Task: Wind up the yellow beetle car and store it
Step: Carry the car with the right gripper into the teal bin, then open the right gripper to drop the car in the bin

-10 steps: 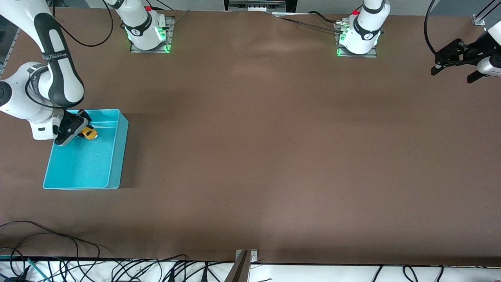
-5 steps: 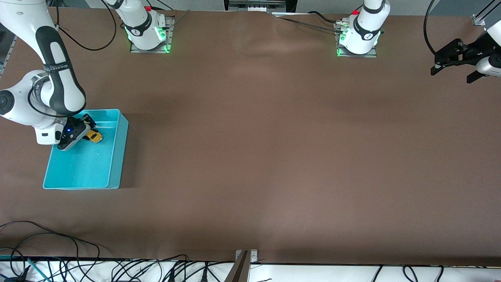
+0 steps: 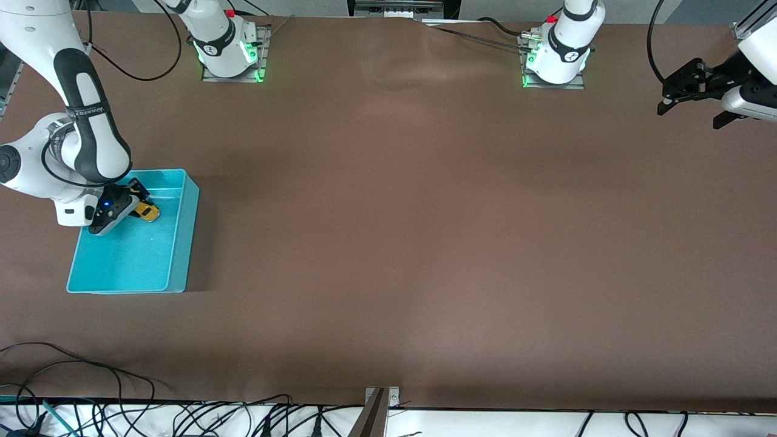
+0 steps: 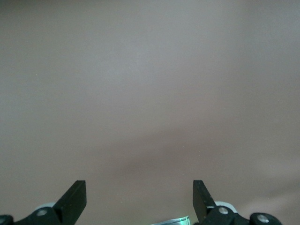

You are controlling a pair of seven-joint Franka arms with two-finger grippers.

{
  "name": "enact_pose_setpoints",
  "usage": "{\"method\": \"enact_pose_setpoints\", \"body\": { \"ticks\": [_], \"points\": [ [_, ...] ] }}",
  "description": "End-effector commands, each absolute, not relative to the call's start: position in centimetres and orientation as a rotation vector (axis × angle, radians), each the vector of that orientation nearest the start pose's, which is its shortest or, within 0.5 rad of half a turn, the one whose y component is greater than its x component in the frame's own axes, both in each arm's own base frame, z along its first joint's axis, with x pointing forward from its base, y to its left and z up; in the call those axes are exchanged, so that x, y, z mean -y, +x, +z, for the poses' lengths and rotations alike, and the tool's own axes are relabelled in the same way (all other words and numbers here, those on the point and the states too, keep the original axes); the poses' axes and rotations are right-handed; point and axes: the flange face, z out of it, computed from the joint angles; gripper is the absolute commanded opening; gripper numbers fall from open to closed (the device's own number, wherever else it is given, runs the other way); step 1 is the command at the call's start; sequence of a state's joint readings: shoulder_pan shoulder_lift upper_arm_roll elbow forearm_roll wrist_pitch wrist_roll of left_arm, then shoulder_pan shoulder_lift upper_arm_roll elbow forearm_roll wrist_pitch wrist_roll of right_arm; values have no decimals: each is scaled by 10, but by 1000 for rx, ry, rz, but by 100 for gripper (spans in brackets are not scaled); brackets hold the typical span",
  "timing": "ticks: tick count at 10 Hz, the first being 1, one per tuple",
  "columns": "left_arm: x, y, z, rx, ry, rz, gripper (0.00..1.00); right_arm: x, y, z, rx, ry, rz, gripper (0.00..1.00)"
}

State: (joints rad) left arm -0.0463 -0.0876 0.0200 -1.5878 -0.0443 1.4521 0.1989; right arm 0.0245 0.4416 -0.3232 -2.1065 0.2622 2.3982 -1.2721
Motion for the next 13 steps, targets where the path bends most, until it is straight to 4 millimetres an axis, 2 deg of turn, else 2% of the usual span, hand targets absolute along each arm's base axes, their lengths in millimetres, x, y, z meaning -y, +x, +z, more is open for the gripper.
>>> {"method": "enact_pose_setpoints", "body": {
  "ticks": [1,3,5,7,9,11,13],
  "points": [
    [23,513,659,-356,-3175,65,100,165,551,209,1112,-2808,69,86],
    [19,518,657,-353,-3175,69,100,158,572,236,1061,-2779,91,88],
    [14,518,657,-339,-3177,66,100,146,599,282,935,-2766,182,88],
    [3,518,656,-307,-3182,73,100,124,621,332,872,-2824,259,89],
    [-2,516,653,-287,-3187,116,100,94,627,378,739,-2899,343,96],
    [-3,515,653,-282,-3188,123,100,53,624,429,637,-3040,324,100],
    [-4,515,653,-280,-3188,123,100,31,616,458,553,-3097,308,100]
  ]
}}
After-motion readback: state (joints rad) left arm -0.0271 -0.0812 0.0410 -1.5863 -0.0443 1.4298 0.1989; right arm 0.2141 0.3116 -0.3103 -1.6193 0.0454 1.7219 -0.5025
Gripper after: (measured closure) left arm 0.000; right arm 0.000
